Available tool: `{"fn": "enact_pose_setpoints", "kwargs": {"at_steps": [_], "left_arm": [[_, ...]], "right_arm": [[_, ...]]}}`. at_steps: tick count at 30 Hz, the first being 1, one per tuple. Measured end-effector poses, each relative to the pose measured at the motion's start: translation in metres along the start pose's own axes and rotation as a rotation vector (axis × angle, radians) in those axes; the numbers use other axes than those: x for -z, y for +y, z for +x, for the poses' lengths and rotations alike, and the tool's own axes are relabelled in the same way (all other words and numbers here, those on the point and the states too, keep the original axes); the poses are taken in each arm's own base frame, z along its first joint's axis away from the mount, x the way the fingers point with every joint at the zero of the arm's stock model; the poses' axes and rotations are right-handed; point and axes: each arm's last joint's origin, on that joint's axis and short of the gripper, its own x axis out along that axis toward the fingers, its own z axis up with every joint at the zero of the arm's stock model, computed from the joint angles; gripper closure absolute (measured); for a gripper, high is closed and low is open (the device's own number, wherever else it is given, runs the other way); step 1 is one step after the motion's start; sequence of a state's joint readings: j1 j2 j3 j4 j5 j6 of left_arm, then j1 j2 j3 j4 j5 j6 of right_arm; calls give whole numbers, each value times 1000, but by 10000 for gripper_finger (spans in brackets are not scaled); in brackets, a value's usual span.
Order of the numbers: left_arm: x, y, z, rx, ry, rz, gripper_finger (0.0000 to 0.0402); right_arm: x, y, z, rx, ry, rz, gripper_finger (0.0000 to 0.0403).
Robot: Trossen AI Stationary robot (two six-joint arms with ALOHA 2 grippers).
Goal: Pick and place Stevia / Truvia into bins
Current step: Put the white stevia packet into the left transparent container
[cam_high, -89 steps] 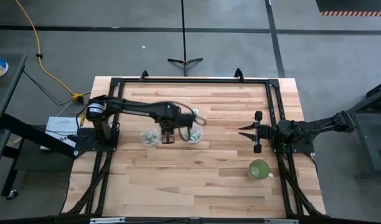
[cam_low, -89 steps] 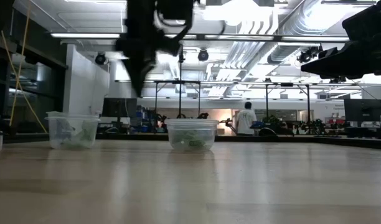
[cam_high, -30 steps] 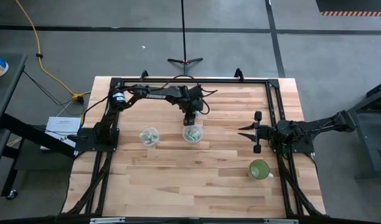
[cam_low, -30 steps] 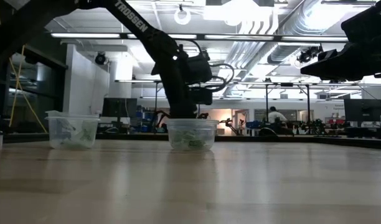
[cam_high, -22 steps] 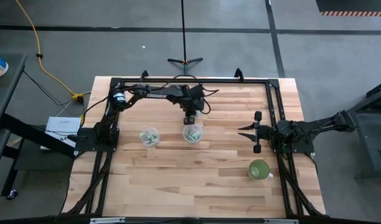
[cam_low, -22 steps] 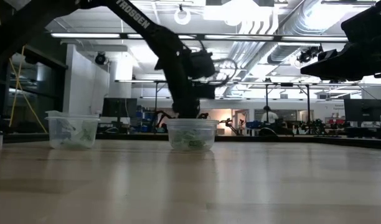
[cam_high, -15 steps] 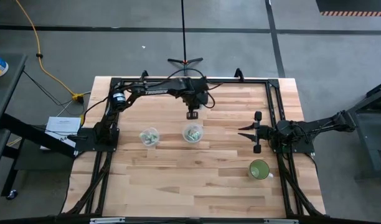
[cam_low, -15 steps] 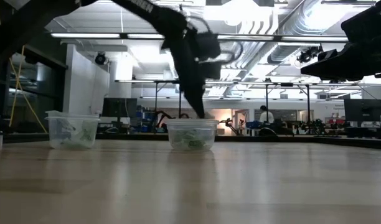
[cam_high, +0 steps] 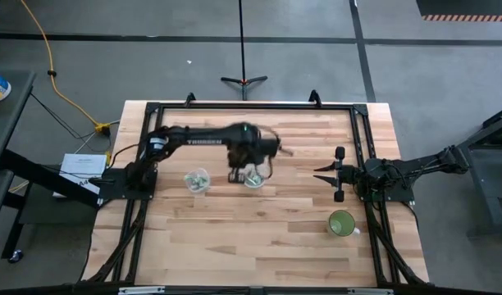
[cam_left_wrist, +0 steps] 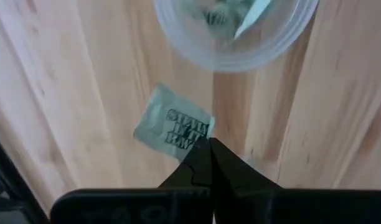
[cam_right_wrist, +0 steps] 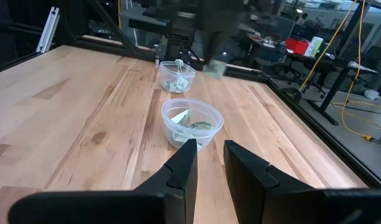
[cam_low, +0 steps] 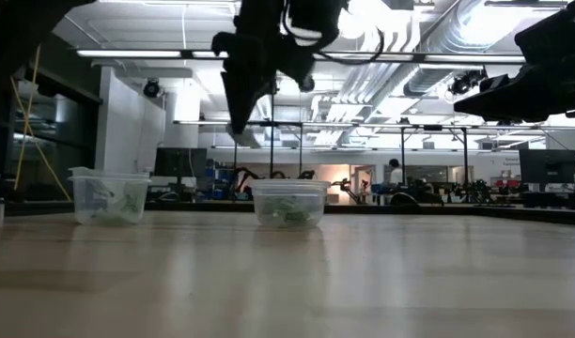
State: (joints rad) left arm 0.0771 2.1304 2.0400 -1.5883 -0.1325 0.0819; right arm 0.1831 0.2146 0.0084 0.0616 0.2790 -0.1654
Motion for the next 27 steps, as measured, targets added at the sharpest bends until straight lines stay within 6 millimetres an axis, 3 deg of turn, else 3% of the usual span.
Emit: {"fn": "enact_pose_setpoints", "kwargs": {"at_steps": [5,14,22,27], "left_arm": [[7,-41,-5,-17,-12,0,379],[18,-91,0,-71,13,-29,376],[27,-112,23,-216,66,-131,379],[38,-113,46,-264,152,-163,376]], "right_arm": [[0,0,0,0,0,0,331],[0,0,0,1,1,-1,331],[0,0,0,2,1,-1,331],[0,0,0,2,1,0,331]]}}
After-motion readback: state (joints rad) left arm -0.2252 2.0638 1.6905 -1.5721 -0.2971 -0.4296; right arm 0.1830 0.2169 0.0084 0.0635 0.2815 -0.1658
